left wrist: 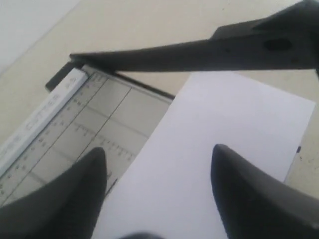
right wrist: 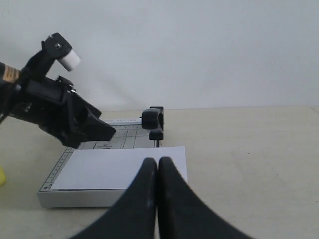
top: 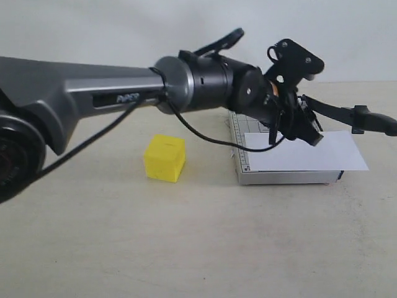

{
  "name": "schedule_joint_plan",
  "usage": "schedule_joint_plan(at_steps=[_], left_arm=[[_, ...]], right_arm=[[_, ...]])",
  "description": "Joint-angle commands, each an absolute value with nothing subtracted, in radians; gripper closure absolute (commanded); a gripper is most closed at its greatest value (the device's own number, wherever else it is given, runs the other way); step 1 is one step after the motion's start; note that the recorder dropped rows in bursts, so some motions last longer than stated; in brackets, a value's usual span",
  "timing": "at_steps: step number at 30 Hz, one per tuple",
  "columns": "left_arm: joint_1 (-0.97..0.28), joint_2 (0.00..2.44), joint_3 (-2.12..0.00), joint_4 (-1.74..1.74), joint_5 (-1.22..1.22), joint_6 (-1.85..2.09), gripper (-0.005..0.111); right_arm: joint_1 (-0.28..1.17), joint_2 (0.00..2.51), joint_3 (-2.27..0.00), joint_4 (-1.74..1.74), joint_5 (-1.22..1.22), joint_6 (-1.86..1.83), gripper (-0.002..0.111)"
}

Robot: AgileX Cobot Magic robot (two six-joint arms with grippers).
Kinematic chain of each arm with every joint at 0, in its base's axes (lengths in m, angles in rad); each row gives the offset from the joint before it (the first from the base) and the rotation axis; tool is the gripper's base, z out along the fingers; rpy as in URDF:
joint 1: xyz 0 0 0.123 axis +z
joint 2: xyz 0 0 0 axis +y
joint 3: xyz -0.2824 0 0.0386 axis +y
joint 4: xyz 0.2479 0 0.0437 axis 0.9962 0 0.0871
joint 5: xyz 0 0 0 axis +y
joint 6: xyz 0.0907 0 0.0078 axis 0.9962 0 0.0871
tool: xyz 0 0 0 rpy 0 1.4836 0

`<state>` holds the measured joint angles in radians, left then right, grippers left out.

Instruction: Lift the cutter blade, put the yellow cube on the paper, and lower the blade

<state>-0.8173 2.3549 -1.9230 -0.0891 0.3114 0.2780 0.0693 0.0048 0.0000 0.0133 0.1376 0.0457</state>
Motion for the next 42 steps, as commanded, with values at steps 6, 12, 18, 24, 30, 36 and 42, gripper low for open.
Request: schedule_joint_plan(at_steps=[6, 12, 18, 24, 30, 36, 42], left_arm=[[-0.723, 2.211, -1.92, -0.089, 0.766, 0.097, 0.048], [-0.699, 2.109, -1.92, 0.151, 0.964, -0.042, 0.047], [-0.674, 2.112, -1.92, 0.402, 1.04, -0.318, 0.012], [-0.665, 2.17, -1.92, 0.321, 1.046, -0.332, 0.008], [-0.608, 2.19, -1.918, 0.168, 1.038, -0.348, 0.008], [-0.556, 2.19, -1.904, 0.167, 1.067, -0.344, 0.008], [-0.514, 2.213, -1.825, 0.161, 1.078, -0.328, 0.008]], right_arm=[[0.068, 0.0, 0.0, 0.013, 0.128, 0.045, 0.108], [0.068, 0.0, 0.0, 0.013, 0.128, 0.045, 0.108], [0.068, 0.0, 0.0, 0.013, 0.128, 0.045, 0.108], [0.068, 0.0, 0.0, 0.013, 0.128, 0.045, 0.108], [0.068, 0.0, 0.0, 0.013, 0.128, 0.045, 0.108], [0.068, 0.0, 0.0, 0.013, 0.128, 0.045, 0.108], [0.068, 0.0, 0.0, 0.013, 0.128, 0.045, 0.108]])
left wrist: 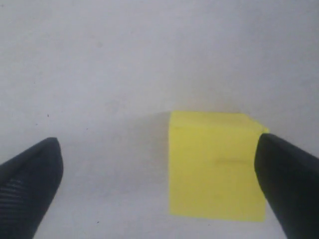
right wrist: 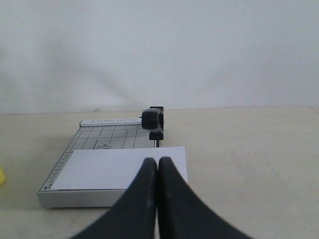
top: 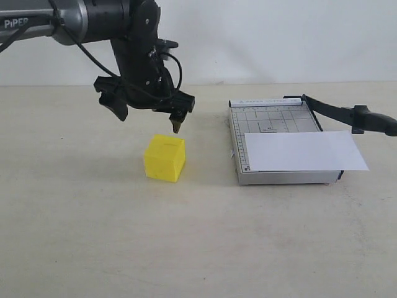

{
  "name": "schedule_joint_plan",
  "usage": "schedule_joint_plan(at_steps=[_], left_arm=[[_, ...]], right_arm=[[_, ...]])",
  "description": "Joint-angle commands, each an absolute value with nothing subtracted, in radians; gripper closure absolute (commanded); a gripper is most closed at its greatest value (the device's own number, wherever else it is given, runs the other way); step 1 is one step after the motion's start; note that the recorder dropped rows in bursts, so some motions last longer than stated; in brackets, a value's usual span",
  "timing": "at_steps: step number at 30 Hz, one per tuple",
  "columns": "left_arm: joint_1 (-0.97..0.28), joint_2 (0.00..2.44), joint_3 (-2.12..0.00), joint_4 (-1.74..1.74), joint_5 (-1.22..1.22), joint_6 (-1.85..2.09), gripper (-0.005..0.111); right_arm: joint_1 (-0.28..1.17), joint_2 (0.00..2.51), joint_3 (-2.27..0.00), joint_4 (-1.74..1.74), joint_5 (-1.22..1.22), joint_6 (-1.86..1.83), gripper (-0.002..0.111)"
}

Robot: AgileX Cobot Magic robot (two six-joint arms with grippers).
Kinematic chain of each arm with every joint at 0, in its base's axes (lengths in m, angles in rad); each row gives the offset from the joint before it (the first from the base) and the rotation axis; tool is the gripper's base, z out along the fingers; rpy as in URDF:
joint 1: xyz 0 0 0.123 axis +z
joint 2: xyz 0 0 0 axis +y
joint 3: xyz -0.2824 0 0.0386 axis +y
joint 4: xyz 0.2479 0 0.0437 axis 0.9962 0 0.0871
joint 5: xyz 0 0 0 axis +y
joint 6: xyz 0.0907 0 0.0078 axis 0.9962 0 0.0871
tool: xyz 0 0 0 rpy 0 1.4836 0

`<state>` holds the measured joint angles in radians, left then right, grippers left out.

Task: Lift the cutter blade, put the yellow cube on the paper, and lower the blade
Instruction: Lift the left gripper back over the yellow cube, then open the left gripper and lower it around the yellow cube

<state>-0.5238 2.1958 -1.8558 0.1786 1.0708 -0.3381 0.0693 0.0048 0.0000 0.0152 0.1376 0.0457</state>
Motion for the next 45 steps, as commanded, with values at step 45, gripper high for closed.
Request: schedule_joint_plan(at_steps=[45], left_arm=[[-0.512, 2.187, -1.858, -0.016, 1.016, -0.202, 0.008]], right_arm=[[0.068, 0.0, 0.0, 0.013, 0.128, 0.045, 0.108]])
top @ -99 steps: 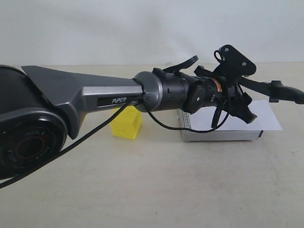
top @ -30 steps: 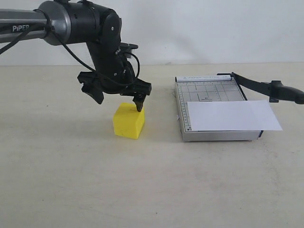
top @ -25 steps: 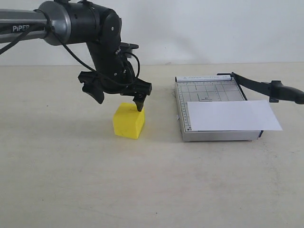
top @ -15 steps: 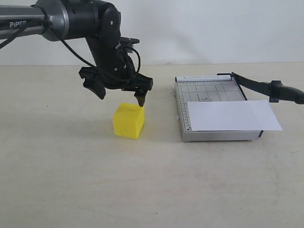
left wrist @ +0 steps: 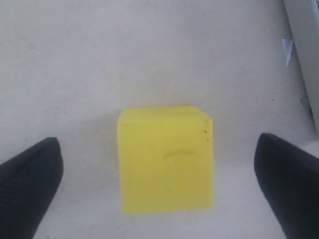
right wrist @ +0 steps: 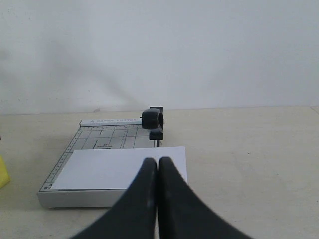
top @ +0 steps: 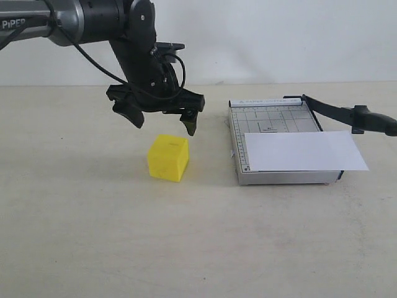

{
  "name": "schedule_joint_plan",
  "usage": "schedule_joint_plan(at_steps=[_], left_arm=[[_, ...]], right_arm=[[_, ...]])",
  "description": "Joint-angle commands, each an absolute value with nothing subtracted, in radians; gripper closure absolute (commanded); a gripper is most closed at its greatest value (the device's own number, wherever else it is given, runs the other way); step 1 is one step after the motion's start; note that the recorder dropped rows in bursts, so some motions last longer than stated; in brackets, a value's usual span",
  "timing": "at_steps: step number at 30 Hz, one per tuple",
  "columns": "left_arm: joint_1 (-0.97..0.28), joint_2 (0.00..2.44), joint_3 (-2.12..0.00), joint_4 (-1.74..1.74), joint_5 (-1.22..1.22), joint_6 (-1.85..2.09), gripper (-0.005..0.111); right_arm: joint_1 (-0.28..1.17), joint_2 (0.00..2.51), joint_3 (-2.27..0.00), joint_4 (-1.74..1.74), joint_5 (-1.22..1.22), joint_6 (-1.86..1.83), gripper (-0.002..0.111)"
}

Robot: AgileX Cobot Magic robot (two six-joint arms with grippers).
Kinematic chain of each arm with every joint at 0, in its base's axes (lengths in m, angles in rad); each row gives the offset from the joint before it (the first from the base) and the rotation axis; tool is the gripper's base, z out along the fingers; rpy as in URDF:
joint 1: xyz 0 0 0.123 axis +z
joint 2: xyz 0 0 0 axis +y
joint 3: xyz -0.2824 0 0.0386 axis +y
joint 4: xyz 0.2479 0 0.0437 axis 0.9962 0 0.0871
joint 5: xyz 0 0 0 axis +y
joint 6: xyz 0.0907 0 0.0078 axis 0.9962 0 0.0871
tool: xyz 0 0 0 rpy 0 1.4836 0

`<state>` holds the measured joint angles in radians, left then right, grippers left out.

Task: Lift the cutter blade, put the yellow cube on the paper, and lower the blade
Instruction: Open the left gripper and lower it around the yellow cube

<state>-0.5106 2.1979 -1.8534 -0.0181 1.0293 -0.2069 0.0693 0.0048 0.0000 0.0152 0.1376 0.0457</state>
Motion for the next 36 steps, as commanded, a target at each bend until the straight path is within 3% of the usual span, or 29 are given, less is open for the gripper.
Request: schedule_joint_plan(at_steps=[1, 36], left_arm=[[-0.512, 2.187, -1.858, -0.016, 1.016, -0.202, 0.008], [-0.512, 2.242, -1.858, -0.043, 1.061, -0.205, 0.008]], right_arm=[[0.068, 0.0, 0.0, 0.013, 0.128, 0.045, 0.108], [0.068, 0.0, 0.0, 0.013, 0.128, 0.045, 0.108]])
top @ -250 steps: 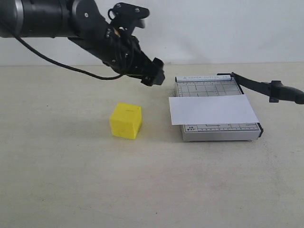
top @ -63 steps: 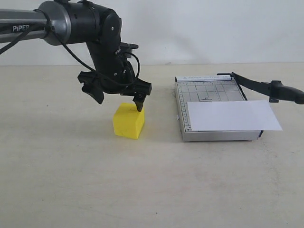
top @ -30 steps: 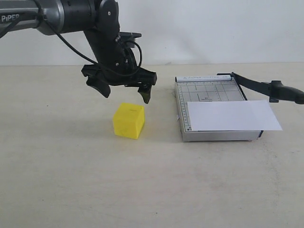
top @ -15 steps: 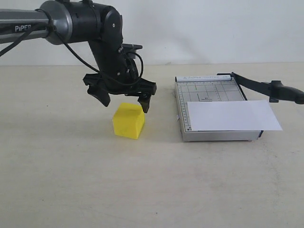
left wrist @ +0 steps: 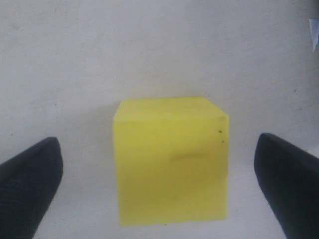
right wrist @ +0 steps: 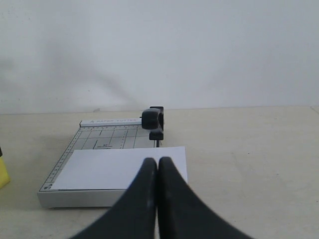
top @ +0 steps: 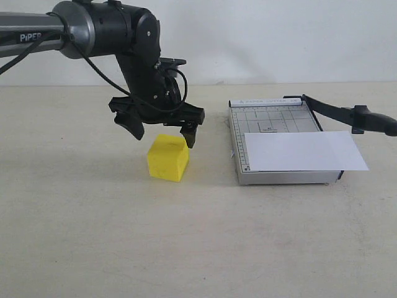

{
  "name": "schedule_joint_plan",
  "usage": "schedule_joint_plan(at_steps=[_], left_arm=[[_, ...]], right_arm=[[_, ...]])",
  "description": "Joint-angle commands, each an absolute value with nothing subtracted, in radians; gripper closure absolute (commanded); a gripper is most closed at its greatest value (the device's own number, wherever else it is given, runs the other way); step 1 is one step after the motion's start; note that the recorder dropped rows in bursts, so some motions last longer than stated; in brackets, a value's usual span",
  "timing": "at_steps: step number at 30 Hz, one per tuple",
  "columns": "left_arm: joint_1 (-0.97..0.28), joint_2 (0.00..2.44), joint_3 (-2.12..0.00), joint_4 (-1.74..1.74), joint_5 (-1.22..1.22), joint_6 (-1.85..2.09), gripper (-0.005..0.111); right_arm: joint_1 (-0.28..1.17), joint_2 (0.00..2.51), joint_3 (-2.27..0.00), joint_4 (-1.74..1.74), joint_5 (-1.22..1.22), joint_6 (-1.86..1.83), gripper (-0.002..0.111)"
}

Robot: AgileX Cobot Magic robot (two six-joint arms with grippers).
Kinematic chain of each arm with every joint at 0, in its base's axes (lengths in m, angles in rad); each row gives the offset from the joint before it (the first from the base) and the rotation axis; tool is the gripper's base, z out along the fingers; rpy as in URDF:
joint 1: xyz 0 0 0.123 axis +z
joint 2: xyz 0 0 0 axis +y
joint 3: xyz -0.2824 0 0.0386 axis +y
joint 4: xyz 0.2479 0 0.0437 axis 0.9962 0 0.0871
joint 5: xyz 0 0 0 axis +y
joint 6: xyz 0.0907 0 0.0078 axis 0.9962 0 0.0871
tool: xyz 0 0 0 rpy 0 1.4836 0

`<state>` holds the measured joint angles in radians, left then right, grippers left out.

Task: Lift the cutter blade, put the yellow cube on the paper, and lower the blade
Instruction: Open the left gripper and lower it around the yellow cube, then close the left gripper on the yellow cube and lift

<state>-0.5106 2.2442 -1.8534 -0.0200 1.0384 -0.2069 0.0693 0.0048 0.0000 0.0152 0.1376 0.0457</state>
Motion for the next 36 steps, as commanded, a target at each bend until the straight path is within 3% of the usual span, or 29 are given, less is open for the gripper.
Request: schedule_joint_plan(at_steps=[1, 32, 36], left_arm=[[-0.512, 2.242, -1.858, -0.045, 1.065, -0.205, 0.008], [-0.512, 2.277, -1.858, -0.094, 1.084, -0.168, 0.009], [-0.512, 2.277, -1.858, -0.094, 1.08, -0.168, 0.018]], right_arm=[[0.068, 0.0, 0.0, 0.013, 0.128, 0.045, 0.108], [0.068, 0.0, 0.0, 0.013, 0.128, 0.045, 0.108], [0.068, 0.0, 0.0, 0.013, 0.128, 0.045, 0.108]])
